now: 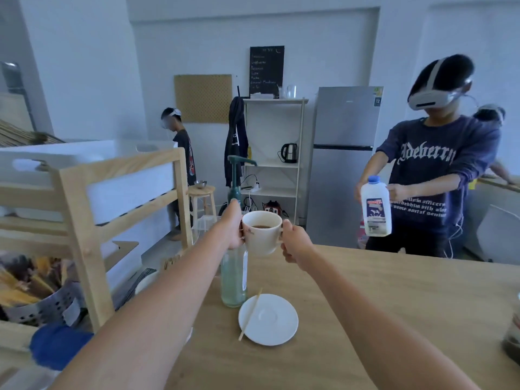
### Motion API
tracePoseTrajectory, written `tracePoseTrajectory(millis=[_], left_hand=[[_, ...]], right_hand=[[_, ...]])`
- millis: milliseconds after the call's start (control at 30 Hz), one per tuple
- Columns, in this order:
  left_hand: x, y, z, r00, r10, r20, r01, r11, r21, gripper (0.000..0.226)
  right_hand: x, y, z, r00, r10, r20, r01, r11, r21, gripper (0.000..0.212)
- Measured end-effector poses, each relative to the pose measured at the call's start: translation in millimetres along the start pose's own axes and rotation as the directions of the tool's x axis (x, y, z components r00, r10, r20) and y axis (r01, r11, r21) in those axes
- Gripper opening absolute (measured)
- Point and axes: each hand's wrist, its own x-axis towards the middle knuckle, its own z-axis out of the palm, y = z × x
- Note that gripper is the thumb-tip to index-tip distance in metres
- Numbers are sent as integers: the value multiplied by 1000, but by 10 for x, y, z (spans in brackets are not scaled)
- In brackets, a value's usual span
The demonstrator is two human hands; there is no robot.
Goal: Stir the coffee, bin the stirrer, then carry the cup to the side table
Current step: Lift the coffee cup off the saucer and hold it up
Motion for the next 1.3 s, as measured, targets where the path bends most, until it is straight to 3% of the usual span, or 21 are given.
tracePoseTrajectory(millis=[133, 333, 433, 500, 567, 667, 767, 900, 1067, 1300], left_hand=[[-61, 268, -2, 1000, 5, 25, -6, 999, 54, 80], [-172, 567, 16, 999, 42, 20, -43, 997, 60, 58], [-178, 704, 34, 994, 102, -25, -97, 983, 155, 69], [-170, 800, 48, 940, 293, -174, -216, 906, 363, 71], [-166, 909, 36, 843, 486, -231, -285, 767, 576, 69], [-126, 1110, 56, 744, 632, -217, -289, 597, 748, 62], [-5, 1290, 122, 720, 687, -99, -337, 471, 815, 59], [170, 1457, 170, 752, 659, 11, -387, 428, 817, 60], [321, 1581, 194, 830, 536, 154, -346, 279, 896, 62], [449, 1588, 225, 930, 324, 172, -217, 108, 970, 58]], right_hand=[[80, -272, -24, 1000, -10, 0, 10, 1000, 15, 41], [111, -552, -56, 1000, 23, 10, -24, 996, 89, 36], [129, -631, -81, 1000, 18, 3, -18, 998, 63, 38], [166, -659, -83, 1000, -4, -13, 4, 999, 44, 38], [207, -685, -84, 1000, -14, -14, 14, 999, 41, 38], [235, -751, -97, 1000, -8, -11, 8, 999, 44, 38], [265, -815, -120, 1000, -5, -7, 6, 999, 31, 37], [309, -882, -154, 1000, 31, 2, -31, 998, 49, 33], [357, -940, -160, 999, 35, 12, -35, 997, 73, 30], [404, -958, -168, 999, 32, 20, -34, 992, 118, 31]])
